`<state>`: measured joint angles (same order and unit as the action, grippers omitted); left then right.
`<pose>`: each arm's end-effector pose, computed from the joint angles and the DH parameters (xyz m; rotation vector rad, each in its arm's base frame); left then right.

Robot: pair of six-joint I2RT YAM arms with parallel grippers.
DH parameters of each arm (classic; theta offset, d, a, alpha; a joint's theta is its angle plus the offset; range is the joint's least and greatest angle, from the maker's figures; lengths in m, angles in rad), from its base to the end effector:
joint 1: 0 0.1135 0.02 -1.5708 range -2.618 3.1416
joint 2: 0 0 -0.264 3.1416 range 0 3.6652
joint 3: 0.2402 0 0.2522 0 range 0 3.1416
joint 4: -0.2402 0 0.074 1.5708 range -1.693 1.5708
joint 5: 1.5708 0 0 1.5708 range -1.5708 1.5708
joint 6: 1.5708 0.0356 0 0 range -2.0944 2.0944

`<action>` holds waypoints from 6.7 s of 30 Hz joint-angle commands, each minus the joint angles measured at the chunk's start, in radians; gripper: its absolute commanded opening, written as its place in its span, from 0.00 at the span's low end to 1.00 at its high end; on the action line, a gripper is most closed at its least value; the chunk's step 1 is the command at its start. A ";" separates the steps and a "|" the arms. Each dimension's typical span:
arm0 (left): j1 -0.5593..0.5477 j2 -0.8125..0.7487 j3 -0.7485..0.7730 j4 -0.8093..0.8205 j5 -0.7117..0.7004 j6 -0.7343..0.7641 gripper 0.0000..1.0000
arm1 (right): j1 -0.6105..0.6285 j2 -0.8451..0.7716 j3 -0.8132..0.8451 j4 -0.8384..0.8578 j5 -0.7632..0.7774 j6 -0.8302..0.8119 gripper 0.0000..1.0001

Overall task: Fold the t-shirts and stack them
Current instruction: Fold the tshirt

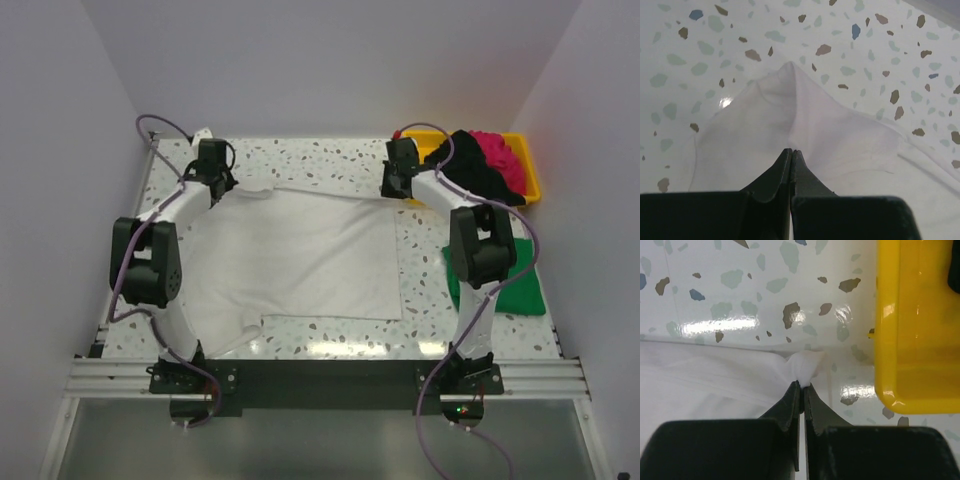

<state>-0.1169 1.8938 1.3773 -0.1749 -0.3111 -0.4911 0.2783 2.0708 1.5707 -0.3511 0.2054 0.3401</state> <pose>0.4279 -0.0393 0.2263 -0.5731 2.1480 0.0195 0.4463 0.1199 0.1985 0.1669 2.3929 0.0390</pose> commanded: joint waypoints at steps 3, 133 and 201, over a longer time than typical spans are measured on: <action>0.005 -0.237 -0.232 0.103 0.017 -0.113 0.00 | -0.004 -0.170 -0.084 0.012 -0.046 0.008 0.00; 0.154 -0.360 -0.272 -0.333 0.076 -0.165 1.00 | 0.087 -0.399 -0.303 0.029 -0.067 0.135 0.99; 0.157 -0.881 -0.856 -0.454 0.133 -0.382 0.00 | 0.271 -0.715 -0.933 0.026 -0.143 0.310 0.48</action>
<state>0.0334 1.0183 0.5026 -0.6140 -0.1902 -0.8944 0.5491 1.3411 0.6350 -0.3691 0.0837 0.6369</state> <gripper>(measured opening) 0.015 0.505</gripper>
